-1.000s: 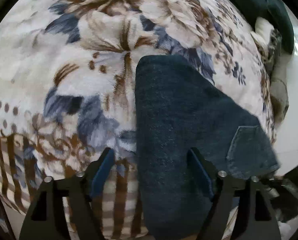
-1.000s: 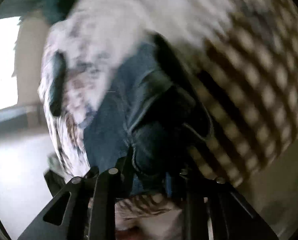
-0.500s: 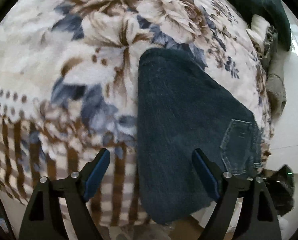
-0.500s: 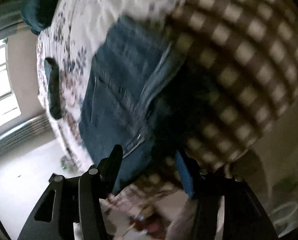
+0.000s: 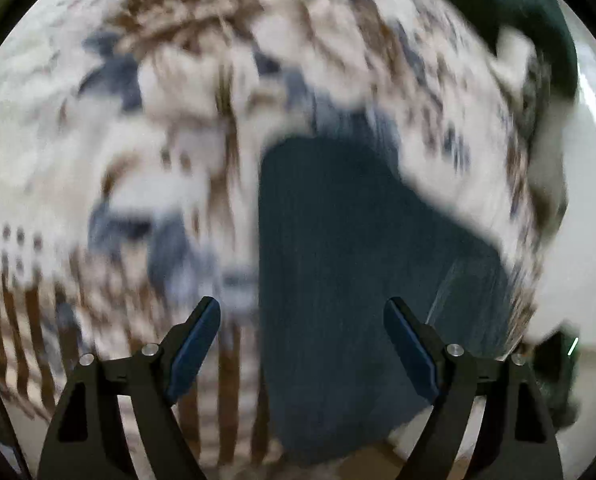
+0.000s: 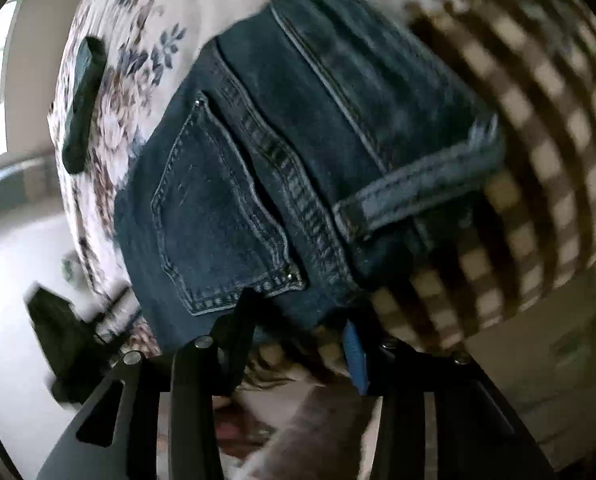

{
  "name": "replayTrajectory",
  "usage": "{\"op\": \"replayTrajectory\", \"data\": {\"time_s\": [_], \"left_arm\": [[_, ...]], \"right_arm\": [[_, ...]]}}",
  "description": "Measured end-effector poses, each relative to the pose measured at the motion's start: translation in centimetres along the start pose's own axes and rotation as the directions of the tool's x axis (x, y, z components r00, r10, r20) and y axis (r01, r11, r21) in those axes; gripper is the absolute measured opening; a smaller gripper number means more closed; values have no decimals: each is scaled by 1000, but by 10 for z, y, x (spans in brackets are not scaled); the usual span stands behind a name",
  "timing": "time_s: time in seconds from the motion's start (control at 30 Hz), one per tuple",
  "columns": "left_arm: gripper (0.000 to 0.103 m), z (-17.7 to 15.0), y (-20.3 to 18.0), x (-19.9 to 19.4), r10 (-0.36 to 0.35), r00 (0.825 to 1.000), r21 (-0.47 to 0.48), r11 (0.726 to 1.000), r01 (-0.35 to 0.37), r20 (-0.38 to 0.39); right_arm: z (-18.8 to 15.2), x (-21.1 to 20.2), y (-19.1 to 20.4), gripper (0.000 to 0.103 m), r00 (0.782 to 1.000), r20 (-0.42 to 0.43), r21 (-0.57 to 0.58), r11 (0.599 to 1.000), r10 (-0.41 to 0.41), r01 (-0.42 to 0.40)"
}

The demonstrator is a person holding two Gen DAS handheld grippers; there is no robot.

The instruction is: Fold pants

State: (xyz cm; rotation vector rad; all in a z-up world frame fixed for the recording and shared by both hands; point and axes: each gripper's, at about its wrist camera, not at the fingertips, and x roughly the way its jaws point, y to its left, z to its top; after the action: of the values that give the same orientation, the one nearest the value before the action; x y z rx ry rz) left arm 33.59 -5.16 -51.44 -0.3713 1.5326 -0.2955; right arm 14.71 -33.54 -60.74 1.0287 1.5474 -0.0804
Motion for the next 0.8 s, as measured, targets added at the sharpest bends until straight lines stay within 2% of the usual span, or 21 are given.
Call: {"op": "replayTrajectory", "data": {"time_s": [0.1,0.17,0.2,0.23,0.3,0.33,0.43,0.47,0.5,0.53,0.6,0.67,0.7,0.73,0.77,0.8], "left_arm": [[84,50,6,23,-98,994,-67,993,95,-43],[82,77,5,51,-102,991,-60,993,97,-88],[74,85,1,58,-114,989,-37,993,111,-96],[47,89,-7,62,-118,989,11,993,119,-92],[22,91,-19,60,-100,989,117,987,113,-105],[18,91,-23,57,-122,987,145,980,137,-108],[13,94,-3,55,-212,973,65,974,219,-95],[13,96,12,59,-214,973,-2,977,215,-83],[8,99,29,67,-227,970,-75,972,221,-91],[7,99,48,73,-290,953,-173,947,272,-88],[7,98,55,72,-336,939,-234,921,311,-77],[15,97,50,62,-343,937,-212,922,323,-61],[32,96,45,55,-327,943,-196,930,310,-66],[50,95,40,47,-338,939,-173,930,325,-55],[59,95,35,40,-348,937,-143,930,340,-38],[71,94,27,36,-332,943,-106,939,327,-31]], "right_arm": [[6,6,-3,43,1000,-18,52,998,25,-24],[11,8,-10,43,999,-19,69,997,34,-33],[9,5,-15,43,999,-17,70,997,32,-31],[8,7,-17,43,999,-12,75,997,32,-31],[9,5,-22,43,999,-6,96,995,34,-33],[8,4,-29,43,999,-5,110,993,41,-40],[9,4,-41,43,997,-5,144,987,72,-71],[9,4,-43,43,997,-5,146,986,80,-78],[8,3,-46,43,997,-4,143,987,80,-78],[7,3,-45,43,997,-3,142,987,78,-77],[7,1,-42,43,998,-1,135,988,71,-70],[7,0,-42,44,997,-4,132,989,72,-71],[6,-1,-43,45,997,-6,131,988,79,-77],[6,-1,-45,45,997,-8,134,988,83,-81],[6,-1,-46,45,996,-11,139,987,88,-85],[7,-1,-47,45,996,-15,143,986,92,-89]]}}
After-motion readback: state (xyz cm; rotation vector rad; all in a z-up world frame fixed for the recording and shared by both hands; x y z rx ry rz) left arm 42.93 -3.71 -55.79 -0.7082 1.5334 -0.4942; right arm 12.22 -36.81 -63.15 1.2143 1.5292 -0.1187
